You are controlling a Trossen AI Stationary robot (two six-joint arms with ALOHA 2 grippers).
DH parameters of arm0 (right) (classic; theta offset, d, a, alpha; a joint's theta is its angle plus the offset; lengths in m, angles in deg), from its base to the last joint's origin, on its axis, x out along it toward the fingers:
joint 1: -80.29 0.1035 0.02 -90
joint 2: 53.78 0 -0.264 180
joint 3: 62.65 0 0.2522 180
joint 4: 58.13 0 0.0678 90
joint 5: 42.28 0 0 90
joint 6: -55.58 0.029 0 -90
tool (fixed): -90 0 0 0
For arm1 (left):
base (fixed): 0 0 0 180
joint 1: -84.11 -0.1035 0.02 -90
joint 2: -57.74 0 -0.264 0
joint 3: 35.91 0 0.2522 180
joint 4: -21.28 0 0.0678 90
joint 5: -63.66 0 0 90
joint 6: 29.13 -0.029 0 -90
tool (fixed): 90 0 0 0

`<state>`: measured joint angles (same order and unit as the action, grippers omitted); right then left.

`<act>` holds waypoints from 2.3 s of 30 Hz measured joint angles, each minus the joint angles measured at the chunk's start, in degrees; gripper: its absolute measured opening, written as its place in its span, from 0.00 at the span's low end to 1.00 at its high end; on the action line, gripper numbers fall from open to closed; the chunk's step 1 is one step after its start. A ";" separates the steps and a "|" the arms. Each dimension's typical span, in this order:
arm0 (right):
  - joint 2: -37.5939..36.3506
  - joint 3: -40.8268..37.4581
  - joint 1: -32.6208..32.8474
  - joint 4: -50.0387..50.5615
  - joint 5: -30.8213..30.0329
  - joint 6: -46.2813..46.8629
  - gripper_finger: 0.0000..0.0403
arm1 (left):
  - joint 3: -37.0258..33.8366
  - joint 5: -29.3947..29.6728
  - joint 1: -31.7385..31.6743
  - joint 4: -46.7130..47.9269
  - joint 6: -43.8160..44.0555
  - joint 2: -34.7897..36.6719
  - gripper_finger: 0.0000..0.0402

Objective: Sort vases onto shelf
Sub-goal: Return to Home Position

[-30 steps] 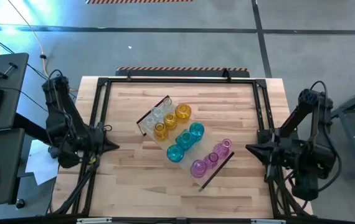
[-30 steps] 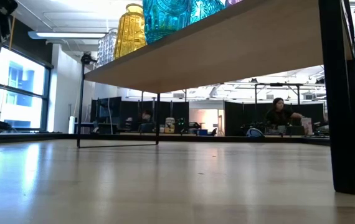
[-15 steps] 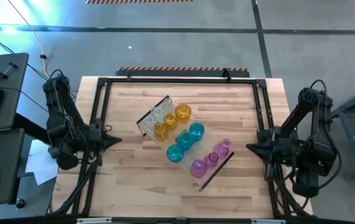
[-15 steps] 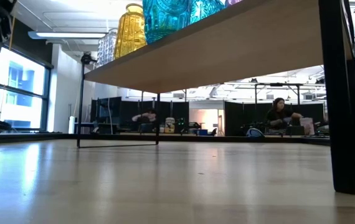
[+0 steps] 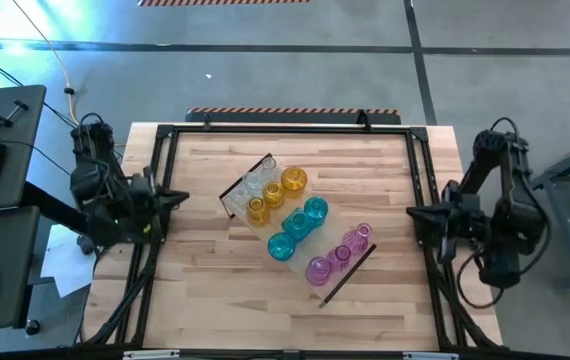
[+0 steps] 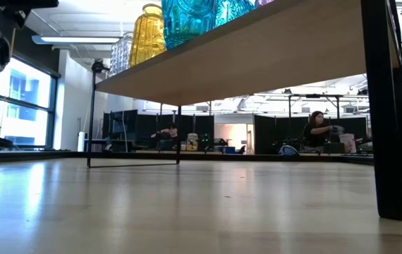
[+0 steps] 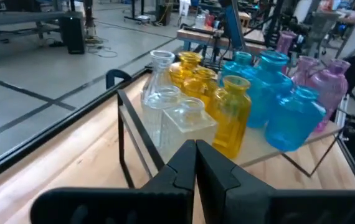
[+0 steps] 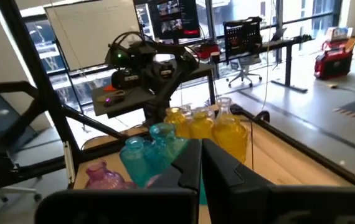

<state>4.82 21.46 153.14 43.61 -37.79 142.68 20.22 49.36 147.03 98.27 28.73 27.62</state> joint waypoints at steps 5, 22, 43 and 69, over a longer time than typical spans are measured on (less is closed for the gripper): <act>-6.22 -7.85 1.78 -0.31 -0.37 5.35 0.00 | 0.00 -2.99 -0.73 -0.46 -3.24 5.47 0.01; -17.50 -21.25 10.10 -0.79 -4.55 13.29 0.00 | -2.77 -24.01 -0.79 -33.96 -44.24 11.38 0.01; -17.48 -19.32 10.99 -0.89 -4.53 8.90 0.00 | -10.60 -55.21 -22.02 -53.36 -39.50 -2.43 0.01; -17.30 -19.49 14.20 -1.66 -4.48 5.37 0.00 | -4.85 -78.11 -58.28 -32.23 -48.78 12.37 0.01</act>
<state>-12.48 1.96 167.34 41.95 -42.27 148.04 15.37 -28.75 88.75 66.04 -20.05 40.00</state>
